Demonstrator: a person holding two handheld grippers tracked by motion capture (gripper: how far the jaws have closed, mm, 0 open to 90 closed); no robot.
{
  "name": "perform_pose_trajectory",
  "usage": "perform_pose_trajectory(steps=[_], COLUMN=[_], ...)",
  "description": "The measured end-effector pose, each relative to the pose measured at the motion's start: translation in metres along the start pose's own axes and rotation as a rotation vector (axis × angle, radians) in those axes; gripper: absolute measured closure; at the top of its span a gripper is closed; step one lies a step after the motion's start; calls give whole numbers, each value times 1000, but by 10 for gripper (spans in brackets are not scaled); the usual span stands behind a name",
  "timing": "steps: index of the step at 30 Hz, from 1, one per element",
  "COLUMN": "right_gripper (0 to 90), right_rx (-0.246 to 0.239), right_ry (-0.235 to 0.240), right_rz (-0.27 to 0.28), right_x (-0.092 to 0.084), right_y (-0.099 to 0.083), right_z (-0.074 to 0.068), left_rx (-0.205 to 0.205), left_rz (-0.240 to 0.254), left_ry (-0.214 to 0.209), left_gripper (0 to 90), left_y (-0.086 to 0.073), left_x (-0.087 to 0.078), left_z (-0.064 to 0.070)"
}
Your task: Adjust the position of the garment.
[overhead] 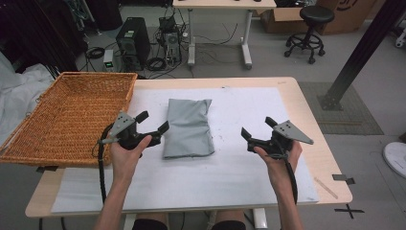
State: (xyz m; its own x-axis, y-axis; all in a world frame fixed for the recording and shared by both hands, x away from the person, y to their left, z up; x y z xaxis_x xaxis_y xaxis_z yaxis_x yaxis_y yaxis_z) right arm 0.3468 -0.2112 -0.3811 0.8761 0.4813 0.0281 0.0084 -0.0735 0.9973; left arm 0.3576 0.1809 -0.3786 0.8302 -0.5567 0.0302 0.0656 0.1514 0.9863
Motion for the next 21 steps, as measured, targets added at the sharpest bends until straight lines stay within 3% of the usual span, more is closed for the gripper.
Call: perform_pose_trajectory(steps=[2,6,8,14,21], right_gripper=[35,25,24,24,26], right_rx=[-53,12,14,29,12], right_ry=[-56,-137,-158,-179,-158], right_rz=[-7,-23,-29,-21,-32], right_x=[-6,-17,-23,-31,-28], right_y=[-4,-19,-23,-27,-29], right_z=[12,35,40,45,40], left_rx=[3,19,19,19,27], left_rz=[7,12,19,8,-18], left_ry=[0,10,13,14,21], left_gripper=[71,68,67,67,68], left_y=[0,0,1,-2,-10], left_x=[-5,-17,-21,-24,-27], left_z=[-1,-6,-9,-12,-6])
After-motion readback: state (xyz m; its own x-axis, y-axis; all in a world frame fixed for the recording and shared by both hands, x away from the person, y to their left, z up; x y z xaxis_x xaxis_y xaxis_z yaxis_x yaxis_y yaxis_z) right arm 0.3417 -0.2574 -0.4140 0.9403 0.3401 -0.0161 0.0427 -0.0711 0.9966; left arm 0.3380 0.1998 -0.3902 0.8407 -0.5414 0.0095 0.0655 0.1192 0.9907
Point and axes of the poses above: each handheld gripper's, and its own axes: x roughly forward along the jaws, y roughly out of its top, z roughly to its right, the point moved 3 cm from there along x, roughly forward along the jaws, and after that the axes turned 10 degrees about z, right-handed, at the moved point
